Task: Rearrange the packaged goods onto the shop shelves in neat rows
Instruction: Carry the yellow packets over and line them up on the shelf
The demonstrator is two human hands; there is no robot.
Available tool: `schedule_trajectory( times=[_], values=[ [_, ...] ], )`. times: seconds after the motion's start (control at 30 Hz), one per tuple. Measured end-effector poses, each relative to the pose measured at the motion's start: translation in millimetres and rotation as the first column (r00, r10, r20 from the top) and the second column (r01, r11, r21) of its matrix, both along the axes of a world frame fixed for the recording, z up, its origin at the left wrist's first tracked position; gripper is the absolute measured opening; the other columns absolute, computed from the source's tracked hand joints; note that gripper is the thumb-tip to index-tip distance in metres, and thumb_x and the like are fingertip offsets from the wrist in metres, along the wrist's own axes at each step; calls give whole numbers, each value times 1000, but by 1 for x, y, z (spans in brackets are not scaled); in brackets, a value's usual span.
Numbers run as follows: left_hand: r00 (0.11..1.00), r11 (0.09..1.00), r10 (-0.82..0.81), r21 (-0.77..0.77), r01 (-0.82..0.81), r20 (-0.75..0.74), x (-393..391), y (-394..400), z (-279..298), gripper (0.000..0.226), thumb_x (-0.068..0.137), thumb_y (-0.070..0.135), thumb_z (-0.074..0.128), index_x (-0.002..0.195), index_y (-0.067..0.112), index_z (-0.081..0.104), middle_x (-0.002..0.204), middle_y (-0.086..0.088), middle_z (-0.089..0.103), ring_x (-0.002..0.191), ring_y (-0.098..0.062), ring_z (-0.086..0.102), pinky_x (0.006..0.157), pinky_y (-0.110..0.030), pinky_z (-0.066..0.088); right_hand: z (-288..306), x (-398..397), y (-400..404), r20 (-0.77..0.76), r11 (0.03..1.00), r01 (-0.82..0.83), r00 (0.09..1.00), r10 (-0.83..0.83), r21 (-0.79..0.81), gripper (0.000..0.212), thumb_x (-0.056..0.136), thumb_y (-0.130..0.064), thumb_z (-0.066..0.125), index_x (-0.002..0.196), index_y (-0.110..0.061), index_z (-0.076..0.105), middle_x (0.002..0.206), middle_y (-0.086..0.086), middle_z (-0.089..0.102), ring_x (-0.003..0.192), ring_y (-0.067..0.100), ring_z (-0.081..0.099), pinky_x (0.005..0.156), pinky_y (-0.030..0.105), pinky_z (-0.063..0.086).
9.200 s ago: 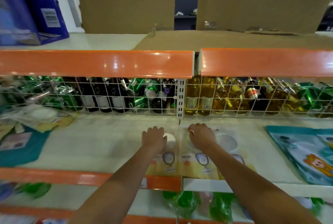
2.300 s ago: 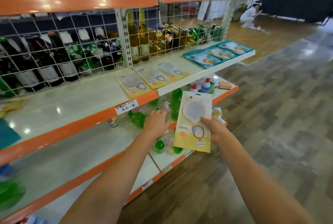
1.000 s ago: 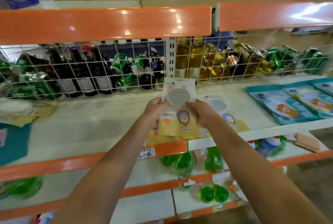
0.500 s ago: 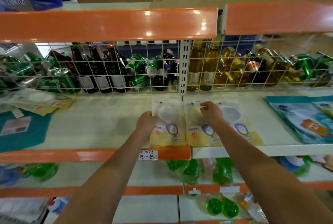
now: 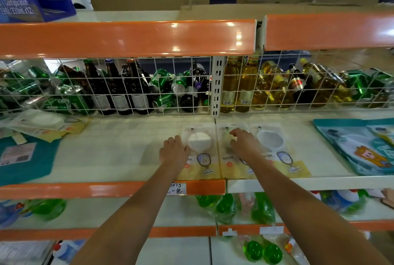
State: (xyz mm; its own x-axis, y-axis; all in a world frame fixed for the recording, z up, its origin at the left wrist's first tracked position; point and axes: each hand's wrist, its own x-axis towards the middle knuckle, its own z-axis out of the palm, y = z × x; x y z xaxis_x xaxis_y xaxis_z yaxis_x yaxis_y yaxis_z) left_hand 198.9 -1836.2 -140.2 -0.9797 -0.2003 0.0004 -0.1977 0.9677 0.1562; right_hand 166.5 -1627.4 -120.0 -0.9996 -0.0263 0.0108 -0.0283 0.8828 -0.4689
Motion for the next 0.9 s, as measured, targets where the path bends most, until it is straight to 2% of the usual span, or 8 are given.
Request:
schedule_trajectory(
  times=[0.13, 0.27, 0.4, 0.57, 0.9],
  values=[
    [999, 999, 30, 33, -31, 24, 2, -2, 5, 44, 99, 39, 35, 131, 9, 37, 130, -12, 44, 121, -26, 43, 92, -37, 44, 1, 4, -11, -37, 997, -64, 997, 65, 41, 40, 92, -15, 47, 132, -18, 49, 135, 4, 51, 124, 22, 44, 100, 34, 38],
    [998, 997, 53, -52, -51, 35, 11, -21, 15, 46, 100, 42, 31, 135, 12, 38, 134, -10, 44, 123, -26, 42, 96, -37, 41, 5, 3, -38, -82, 981, -186, 978, 190, 58, 41, 90, -9, 47, 130, -18, 50, 138, 1, 46, 129, 19, 39, 104, 34, 36],
    [997, 991, 77, -114, -76, 7, 32, -54, 24, 43, 100, 40, 31, 133, 14, 43, 133, -8, 47, 123, -26, 43, 97, -38, 38, 5, 8, -82, -96, 923, -365, 921, 377, 121, 40, 91, -11, 48, 131, -15, 50, 141, 3, 44, 132, 21, 36, 107, 33, 33],
    [983, 971, 180, -155, -182, -32, 73, -104, 36, 42, 99, 39, 34, 130, 15, 48, 130, -8, 51, 121, -25, 45, 97, -39, 37, 10, 25, -151, -74, 849, -515, 848, 525, 120, 41, 92, -12, 45, 132, -15, 49, 141, 5, 44, 130, 24, 37, 104, 35, 35],
    [925, 918, 367, -123, -377, -99, 156, -225, 46, 43, 97, 40, 37, 135, 20, 43, 137, -4, 44, 127, -24, 38, 106, -40, 31, 19, 68, -302, -76, 708, -683, 708, 702, 178, 39, 96, -20, 39, 135, -18, 45, 137, 6, 46, 127, 24, 39, 103, 35, 38]
  ],
)
